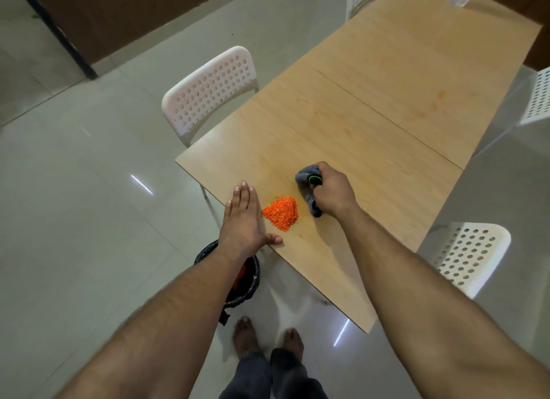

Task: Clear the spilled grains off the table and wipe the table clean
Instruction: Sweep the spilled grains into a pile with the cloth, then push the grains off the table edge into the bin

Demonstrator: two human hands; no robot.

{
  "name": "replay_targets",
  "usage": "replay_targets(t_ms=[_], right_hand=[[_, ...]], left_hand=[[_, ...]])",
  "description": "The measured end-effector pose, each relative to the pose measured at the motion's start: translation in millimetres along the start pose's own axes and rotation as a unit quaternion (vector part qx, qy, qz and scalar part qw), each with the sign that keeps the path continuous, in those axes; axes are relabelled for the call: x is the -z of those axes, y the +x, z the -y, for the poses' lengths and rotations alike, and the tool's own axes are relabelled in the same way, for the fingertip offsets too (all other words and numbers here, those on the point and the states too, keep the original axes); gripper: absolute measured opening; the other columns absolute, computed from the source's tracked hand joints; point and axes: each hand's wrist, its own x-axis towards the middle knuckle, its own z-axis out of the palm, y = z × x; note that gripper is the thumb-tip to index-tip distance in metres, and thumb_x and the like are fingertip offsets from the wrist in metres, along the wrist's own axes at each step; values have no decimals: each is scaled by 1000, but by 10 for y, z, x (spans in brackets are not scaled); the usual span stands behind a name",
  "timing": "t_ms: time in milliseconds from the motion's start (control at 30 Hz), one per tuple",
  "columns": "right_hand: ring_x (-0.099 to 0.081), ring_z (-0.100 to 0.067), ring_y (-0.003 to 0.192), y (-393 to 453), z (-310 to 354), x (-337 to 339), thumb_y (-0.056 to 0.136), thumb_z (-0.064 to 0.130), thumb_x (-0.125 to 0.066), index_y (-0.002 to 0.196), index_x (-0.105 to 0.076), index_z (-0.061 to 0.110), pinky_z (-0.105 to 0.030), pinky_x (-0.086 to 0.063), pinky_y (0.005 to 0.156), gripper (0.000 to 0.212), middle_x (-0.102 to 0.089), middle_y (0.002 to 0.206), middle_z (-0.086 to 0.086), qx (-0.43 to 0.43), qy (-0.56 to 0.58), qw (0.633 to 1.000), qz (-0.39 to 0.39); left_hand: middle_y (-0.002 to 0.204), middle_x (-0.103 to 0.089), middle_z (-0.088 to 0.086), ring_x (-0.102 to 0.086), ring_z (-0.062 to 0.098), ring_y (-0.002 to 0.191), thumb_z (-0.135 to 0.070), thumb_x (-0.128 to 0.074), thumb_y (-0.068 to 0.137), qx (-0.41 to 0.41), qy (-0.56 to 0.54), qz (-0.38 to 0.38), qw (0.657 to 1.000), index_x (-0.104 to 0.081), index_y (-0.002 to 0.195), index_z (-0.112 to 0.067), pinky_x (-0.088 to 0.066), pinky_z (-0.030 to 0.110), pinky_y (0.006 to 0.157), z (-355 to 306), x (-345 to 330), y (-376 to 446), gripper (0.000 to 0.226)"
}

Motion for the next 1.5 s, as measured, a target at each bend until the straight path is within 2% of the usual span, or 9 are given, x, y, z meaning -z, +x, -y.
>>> replay_targets(t_ms=[300,500,600,700,867,1000,1167,1333,1500], right_hand=[[-57,-26,97,84,469,-55,81,-5,-51,114,-60,31,-37,-43,64,50,-60,105,1,168,-121,969,136],[-54,-25,107,-50,323,55,82,-6,-52,118,-62,32,-44,-50,79,53,-60,113,4,217,-93,963,132],[-63,-27,101,-277,224,113,81,-8,-49,112,-64,36,-46,-55,75,55,-67,111,0,145,107,980,84],[-69,-30,99,-566,210,73,91,-6,-51,112,-64,33,-42,-57,67,46,-70,107,-7,51,309,949,35],[-73,-35,101,-1052,316,-250,97,-1,-60,112,-69,19,-50,-61,81,26,-75,111,-16,-132,562,814,67],[-75,-36,101,-1420,460,-757,93,9,-71,115,-73,10,-44,-61,75,23,-77,113,-20,-209,612,749,146],[-79,-31,90,-1536,454,-1496,77,3,-88,116,-74,10,-38,-62,68,42,-80,103,-17,-202,564,776,198],[-76,-37,85,-1303,94,-2468,69,-1,-90,111,-74,10,-33,-55,56,46,-78,103,-21,-246,453,837,185],[-76,-33,93,-849,-477,-3501,76,-3,-86,110,-73,19,-45,-65,73,42,-78,105,-8,-241,369,882,165]], left_hand=[[171,29,3,26,19,158,-70,-84,70,1,-33,-27,999,16,166,-16,7,40,130,13,-10,-50,149],[173,23,4,20,21,160,-67,-83,73,15,-32,-33,999,11,167,-14,1,43,132,-66,21,-146,143],[175,14,5,12,22,162,-61,-81,80,16,-38,-40,998,3,168,-12,-4,40,132,-96,24,-271,131],[177,-2,3,-2,19,163,-48,-84,84,26,-104,-67,992,-13,169,-15,-14,37,130,-57,-8,-505,115],[165,-42,5,-40,24,151,-36,-87,86,93,-213,-128,964,-41,161,-19,-33,35,122,127,-41,-1048,89],[138,-68,7,-64,23,127,-33,-88,84,185,-296,-144,926,-57,148,-17,-50,38,111,518,-219,-1341,73],[120,-75,-1,-71,17,110,-38,-88,81,216,-314,-116,917,-68,136,-21,-57,41,103,1146,-782,-1354,61],[132,-71,8,-68,22,120,-27,-87,86,230,-316,-80,917,-58,148,-14,-52,36,108,1611,-1403,-1183,70],[139,-68,10,-65,25,126,-29,-85,88,270,-334,-53,901,-53,153,-11,-50,33,106,2173,-2342,-776,74]])
